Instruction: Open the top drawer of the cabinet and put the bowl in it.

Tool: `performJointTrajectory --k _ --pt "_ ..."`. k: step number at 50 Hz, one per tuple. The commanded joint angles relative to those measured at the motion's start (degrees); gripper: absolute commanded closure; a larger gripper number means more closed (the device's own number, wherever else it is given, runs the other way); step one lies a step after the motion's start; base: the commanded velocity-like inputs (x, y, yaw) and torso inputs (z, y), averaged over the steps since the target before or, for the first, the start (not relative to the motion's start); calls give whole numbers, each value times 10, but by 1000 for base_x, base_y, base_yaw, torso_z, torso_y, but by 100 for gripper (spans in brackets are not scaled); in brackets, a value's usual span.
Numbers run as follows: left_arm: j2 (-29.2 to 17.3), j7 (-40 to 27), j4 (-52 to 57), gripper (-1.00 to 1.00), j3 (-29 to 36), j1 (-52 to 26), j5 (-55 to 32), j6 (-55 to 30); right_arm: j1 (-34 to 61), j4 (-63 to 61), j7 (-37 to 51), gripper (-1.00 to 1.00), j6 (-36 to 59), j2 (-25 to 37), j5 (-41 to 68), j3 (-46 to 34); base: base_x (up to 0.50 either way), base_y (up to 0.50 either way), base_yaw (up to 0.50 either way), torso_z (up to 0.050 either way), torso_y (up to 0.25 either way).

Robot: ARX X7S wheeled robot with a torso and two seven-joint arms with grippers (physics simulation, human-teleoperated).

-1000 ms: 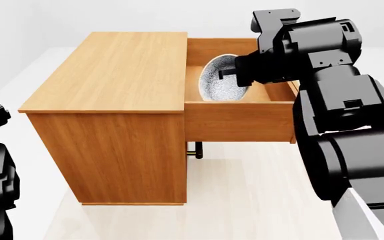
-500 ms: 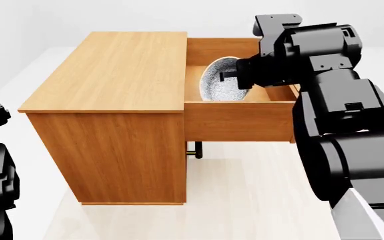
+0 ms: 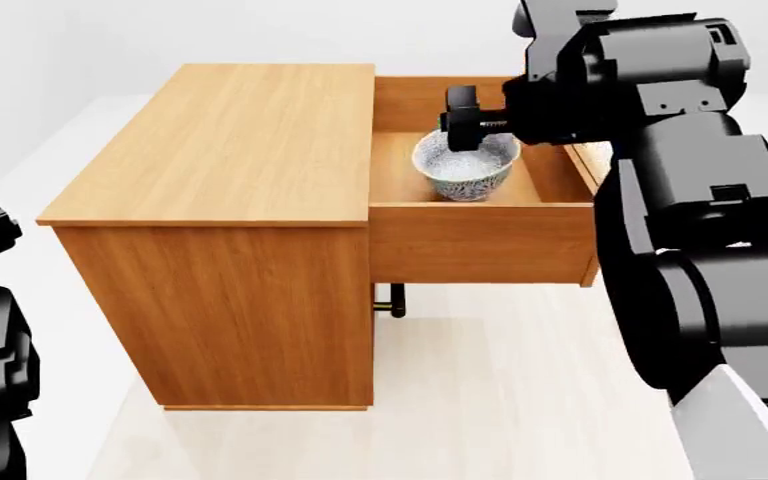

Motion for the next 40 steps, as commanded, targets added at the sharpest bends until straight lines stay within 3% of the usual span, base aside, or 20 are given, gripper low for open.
performJointTrajectory --k 1,12,22,29,37,39,40 --pt "0 0 0 -100 -1 0 0 1 40 0 1 -100 -19 0 -21 -67 0 0 0 0 0" --pt "0 1 0 -100 -1 0 1 1 98 0 -18 -100 -48 1 -28 -171 0 0 0 0 0" --pt "0 1 0 -100 0 -1 0 0 166 -2 -22 -100 -90 7 -10 -178 0 0 0 0 0" --pt "0 2 0 -100 1 -1 0 -2 -14 -568 9 -100 207 85 8 -118 0 0 0 0 0" --pt "0 2 0 -100 2 -3 1 -4 -149 -971 45 -100 342 105 10 -39 0 0 0 0 0" --pt "0 2 0 -100 3 -3 1 -4 -184 -1028 97 -100 342 120 73 -25 0 0 0 0 0" --pt "0 1 0 -100 4 -2 1 -4 -204 -1064 168 -100 342 139 156 -11 0 0 0 0 0"
